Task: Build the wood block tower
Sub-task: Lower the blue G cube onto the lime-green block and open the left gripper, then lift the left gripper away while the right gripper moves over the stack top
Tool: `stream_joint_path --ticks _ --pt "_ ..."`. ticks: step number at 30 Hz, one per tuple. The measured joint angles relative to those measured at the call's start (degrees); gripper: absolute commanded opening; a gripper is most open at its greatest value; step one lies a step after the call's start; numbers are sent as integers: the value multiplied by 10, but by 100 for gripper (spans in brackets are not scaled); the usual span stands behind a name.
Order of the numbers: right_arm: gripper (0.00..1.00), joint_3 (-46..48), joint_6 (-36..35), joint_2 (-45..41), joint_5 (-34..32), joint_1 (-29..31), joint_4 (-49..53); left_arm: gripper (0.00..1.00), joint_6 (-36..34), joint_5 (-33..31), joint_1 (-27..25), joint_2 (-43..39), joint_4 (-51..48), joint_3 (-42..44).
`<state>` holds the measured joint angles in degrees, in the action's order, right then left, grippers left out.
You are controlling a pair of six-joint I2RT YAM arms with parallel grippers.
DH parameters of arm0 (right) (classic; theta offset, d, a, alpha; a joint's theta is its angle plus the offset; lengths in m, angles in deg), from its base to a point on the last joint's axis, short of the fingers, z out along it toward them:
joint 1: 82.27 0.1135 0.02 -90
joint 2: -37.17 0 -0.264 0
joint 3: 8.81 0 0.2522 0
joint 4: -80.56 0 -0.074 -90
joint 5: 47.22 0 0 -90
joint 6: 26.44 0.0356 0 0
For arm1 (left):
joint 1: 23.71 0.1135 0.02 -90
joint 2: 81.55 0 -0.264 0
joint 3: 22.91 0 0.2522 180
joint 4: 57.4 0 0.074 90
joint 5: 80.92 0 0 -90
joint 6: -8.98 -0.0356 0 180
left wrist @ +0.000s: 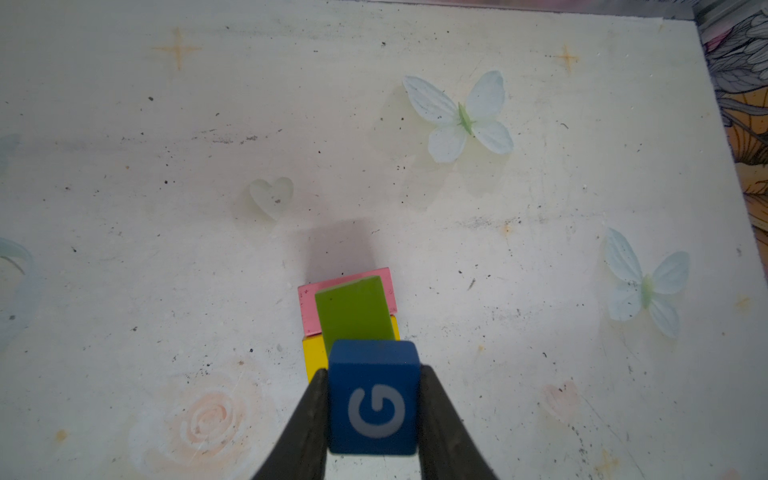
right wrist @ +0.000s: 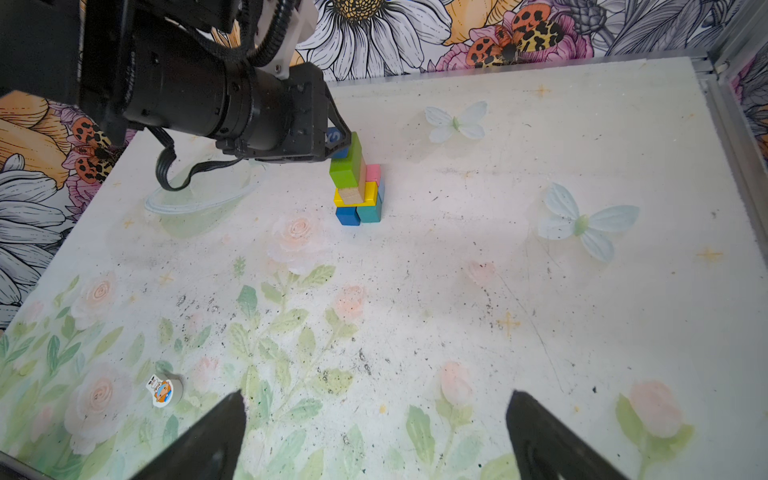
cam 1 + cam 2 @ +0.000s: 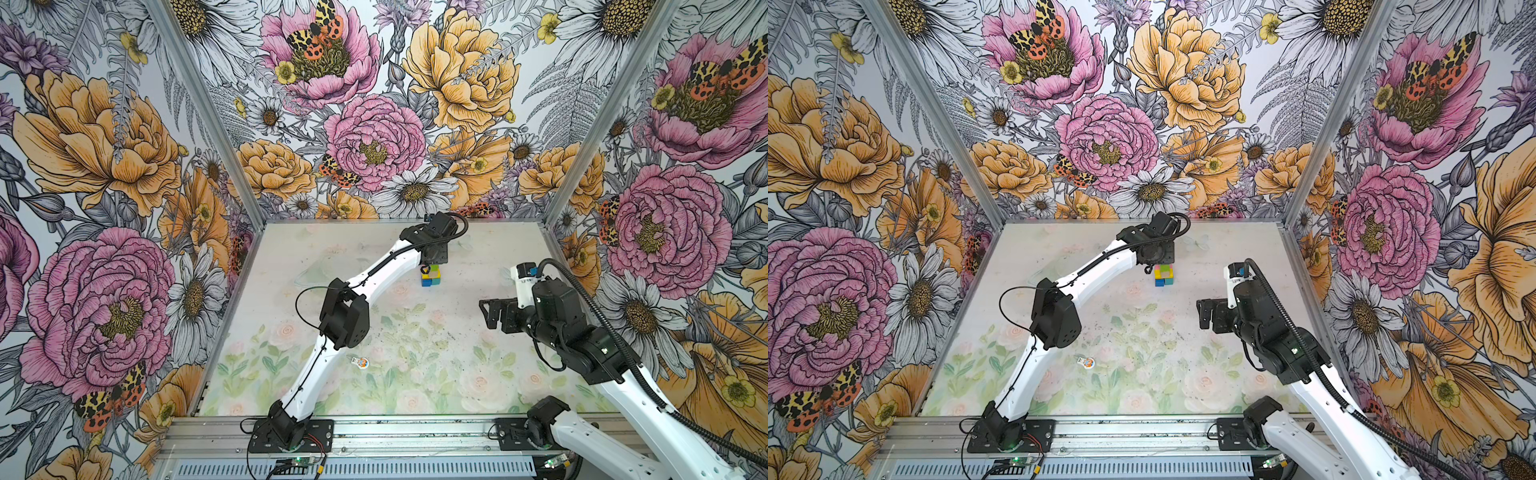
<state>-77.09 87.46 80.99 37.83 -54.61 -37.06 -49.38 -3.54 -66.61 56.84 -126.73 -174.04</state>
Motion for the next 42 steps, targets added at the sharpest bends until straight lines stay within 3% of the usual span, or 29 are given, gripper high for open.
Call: stream_joint_path --ticks 32,42 --pt "100 1 -4 -6 0 0 0 40 -1 -4 0 0 0 -3" --pt "100 -4 -4 35 1 0 1 42 -25 -29 0 -31 -4 -8"
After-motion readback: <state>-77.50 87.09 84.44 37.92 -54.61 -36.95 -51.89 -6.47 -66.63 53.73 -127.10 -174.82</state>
